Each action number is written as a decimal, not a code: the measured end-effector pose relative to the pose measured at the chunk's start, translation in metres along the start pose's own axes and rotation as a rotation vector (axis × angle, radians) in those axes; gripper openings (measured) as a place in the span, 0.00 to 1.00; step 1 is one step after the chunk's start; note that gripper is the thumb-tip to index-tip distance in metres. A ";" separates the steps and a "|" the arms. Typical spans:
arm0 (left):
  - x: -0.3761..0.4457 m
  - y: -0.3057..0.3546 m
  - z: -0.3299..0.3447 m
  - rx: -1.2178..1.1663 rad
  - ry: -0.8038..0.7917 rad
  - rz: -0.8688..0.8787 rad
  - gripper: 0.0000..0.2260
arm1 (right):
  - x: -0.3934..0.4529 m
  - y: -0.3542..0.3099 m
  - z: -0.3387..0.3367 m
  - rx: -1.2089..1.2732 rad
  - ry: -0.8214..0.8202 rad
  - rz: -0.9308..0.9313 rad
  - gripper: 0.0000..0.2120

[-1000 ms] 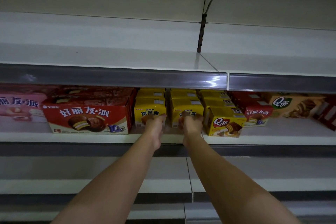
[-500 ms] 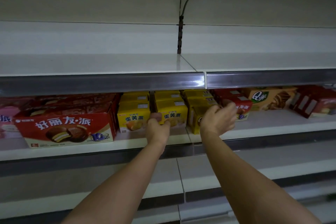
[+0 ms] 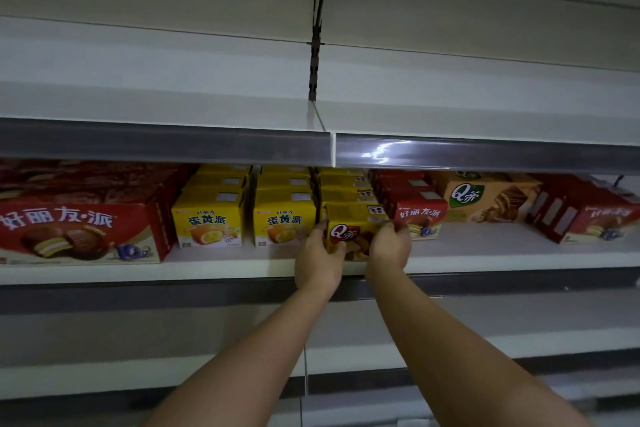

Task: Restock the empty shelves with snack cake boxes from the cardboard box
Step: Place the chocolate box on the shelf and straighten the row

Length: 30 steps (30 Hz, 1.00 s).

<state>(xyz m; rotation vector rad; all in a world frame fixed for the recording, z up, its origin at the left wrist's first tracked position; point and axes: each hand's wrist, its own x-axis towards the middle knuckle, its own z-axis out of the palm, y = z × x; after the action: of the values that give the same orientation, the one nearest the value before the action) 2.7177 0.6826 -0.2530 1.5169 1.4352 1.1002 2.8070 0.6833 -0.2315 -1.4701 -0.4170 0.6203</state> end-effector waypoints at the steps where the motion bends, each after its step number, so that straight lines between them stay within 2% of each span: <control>1: 0.000 -0.001 0.000 0.006 0.028 0.000 0.18 | 0.002 0.002 -0.001 -0.001 -0.018 -0.003 0.07; 4: 0.004 0.000 -0.002 0.024 0.058 -0.015 0.15 | 0.009 0.005 -0.003 0.012 -0.099 -0.012 0.05; 9: 0.012 0.006 0.004 -0.017 -0.047 -0.060 0.16 | 0.022 0.000 0.000 0.006 -0.282 0.003 0.15; 17: 0.018 0.009 0.012 0.014 -0.114 -0.125 0.15 | 0.029 -0.005 -0.001 0.135 -0.345 0.183 0.16; 22: 0.022 0.014 0.010 0.132 -0.063 -0.089 0.16 | 0.034 -0.006 -0.004 0.107 -0.371 0.160 0.14; 25: 0.023 0.014 0.011 0.164 0.004 -0.078 0.14 | 0.037 -0.002 -0.008 0.026 -0.326 0.075 0.12; 28: 0.019 0.013 0.016 0.214 0.156 -0.082 0.12 | 0.041 -0.002 -0.023 -0.044 -0.106 -0.051 0.11; 30: 0.011 0.019 0.022 0.237 0.303 -0.081 0.16 | 0.050 -0.003 -0.034 -0.037 0.022 -0.063 0.12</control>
<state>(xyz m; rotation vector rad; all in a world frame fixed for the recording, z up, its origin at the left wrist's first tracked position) 2.7451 0.6928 -0.2422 1.4810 1.8740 1.1810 2.8673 0.6879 -0.2362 -1.4924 -0.4581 0.5483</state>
